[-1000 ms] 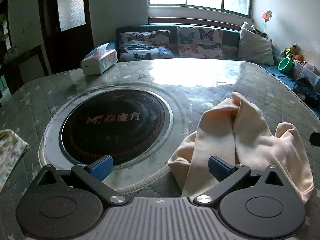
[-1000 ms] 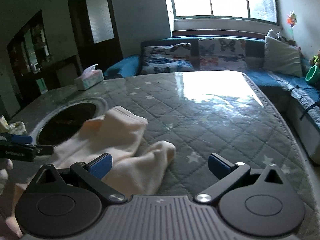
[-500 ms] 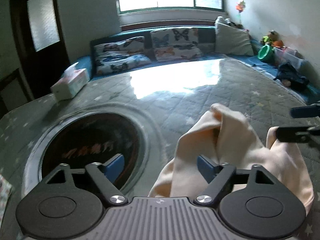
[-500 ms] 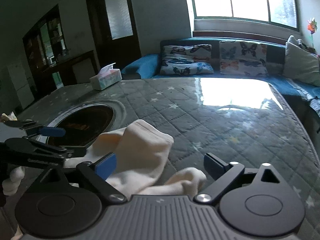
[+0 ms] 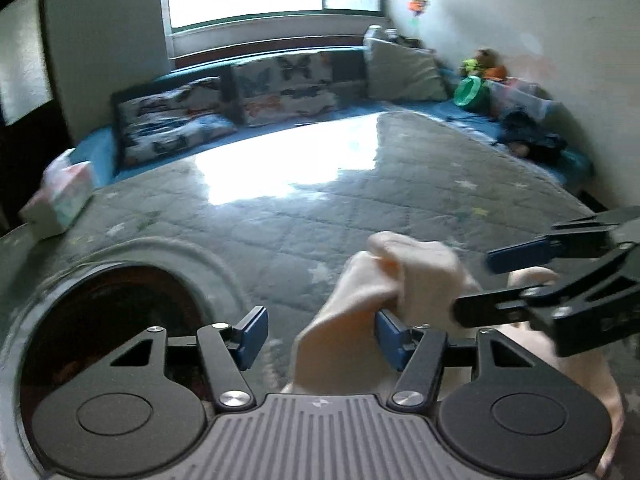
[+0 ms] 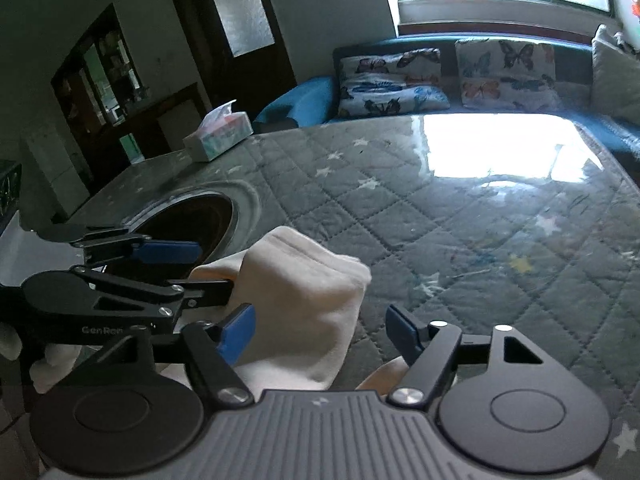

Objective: Fold clothes

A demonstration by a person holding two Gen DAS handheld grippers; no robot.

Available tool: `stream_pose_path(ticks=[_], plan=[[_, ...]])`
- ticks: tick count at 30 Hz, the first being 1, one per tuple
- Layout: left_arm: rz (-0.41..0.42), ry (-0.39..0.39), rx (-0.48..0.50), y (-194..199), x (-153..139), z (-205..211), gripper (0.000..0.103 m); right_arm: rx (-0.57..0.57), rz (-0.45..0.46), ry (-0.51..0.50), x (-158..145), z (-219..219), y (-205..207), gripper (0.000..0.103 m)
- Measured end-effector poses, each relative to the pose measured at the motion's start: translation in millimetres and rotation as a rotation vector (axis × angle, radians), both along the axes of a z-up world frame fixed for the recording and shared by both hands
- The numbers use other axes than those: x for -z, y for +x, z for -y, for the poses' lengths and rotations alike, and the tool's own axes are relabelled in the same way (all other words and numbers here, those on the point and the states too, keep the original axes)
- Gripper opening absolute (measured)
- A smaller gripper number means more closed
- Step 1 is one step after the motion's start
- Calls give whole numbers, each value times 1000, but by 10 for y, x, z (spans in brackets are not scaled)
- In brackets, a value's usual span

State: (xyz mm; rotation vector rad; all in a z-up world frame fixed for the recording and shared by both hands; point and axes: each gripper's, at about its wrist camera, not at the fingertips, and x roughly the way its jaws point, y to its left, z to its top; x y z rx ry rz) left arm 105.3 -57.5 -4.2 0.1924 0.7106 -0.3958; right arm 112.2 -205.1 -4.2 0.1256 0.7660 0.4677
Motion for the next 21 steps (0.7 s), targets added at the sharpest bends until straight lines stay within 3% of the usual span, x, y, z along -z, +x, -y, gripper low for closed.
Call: stream_pose_path(ticks=[2, 4, 6, 8, 10, 11, 16, 21], plan=[[-10, 2, 13, 23, 37, 20, 61, -9, -12, 8, 31, -5, 21, 66], [-25, -5, 25, 39, 73, 33, 53, -13, -15, 8, 53, -13, 28, 63], [-43, -28, 36, 47, 91, 23, 33, -16, -16, 20, 35, -29, 36, 54], [-46, -47, 43, 37, 92, 15, 20, -20, -17, 24, 31, -35, 28, 50], [-35, -52, 46, 15, 84, 17, 16, -27, -14, 22, 27, -57, 35, 46], [-30, -56, 47, 7, 75, 12, 13, -29, -12, 26, 27, -57, 35, 37], [-7, -77, 40, -41, 10, -28, 11, -10, 15, 35, -13, -29, 4, 14], [24, -105, 8, -131, -107, -128, 10, 8, 81, 49, -176, 47, -131, 2]])
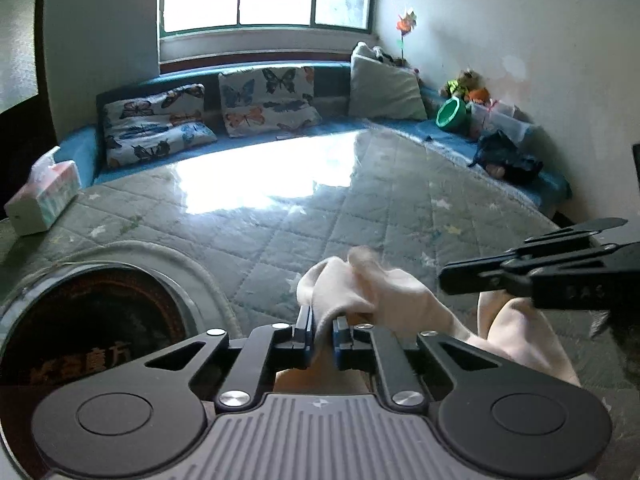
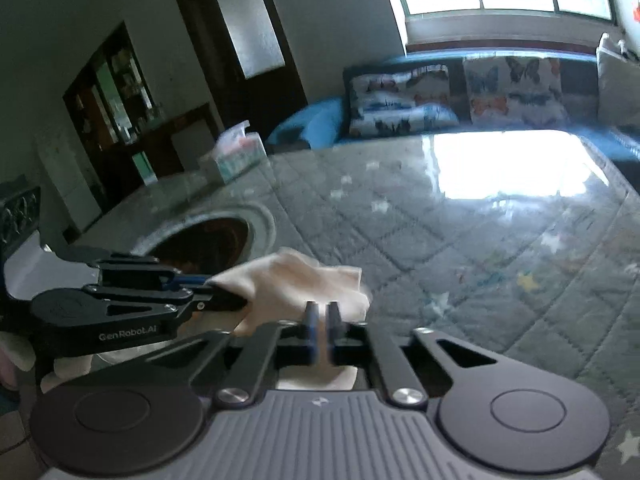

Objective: Fold clothes

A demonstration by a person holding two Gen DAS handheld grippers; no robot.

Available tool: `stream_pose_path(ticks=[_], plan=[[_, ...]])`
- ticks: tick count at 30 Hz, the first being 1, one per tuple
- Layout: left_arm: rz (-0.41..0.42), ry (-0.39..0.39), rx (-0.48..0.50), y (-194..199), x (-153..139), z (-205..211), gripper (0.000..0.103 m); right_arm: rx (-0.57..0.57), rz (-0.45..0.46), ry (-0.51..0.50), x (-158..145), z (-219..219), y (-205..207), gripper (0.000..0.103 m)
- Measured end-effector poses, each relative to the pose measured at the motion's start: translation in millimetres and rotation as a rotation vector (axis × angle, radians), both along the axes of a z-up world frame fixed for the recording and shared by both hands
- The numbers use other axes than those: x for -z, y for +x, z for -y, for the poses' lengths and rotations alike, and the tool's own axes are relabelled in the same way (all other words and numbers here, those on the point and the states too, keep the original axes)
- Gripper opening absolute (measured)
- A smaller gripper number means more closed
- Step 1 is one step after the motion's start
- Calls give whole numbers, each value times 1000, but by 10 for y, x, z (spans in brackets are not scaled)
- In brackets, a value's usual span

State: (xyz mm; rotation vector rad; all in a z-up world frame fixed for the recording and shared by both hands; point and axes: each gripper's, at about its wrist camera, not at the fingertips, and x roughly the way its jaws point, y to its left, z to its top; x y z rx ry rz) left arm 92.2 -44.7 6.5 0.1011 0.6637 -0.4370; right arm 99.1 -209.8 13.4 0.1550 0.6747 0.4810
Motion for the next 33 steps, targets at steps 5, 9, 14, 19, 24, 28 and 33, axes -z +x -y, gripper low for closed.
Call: stream_pose_path(ticks=[5, 9, 14, 19, 24, 28, 33], plan=[[22, -19, -35, -95, -101, -137, 10, 22, 44, 2, -145, 135, -170, 1], [37, -7, -32, -154, -123, -137, 10, 10, 41, -21, -155, 141, -200, 7], [39, -7, -63, -172, -129, -179, 10, -25, 14, -50, -34, -53, -123, 44], [29, -7, -99, -200, -87, -263, 10, -32, -33, -87, 152, -214, 50, 49], [32, -25, -152, -248, -100, -419, 10, -45, -62, -80, 242, -238, 31, 11], [48, -40, -208, -349, -152, -611, 10, -12, 10, -85, 92, -137, -129, 7], [75, -51, -305, -533, -243, -932, 10, 33, 89, -92, -157, 59, -366, 6]])
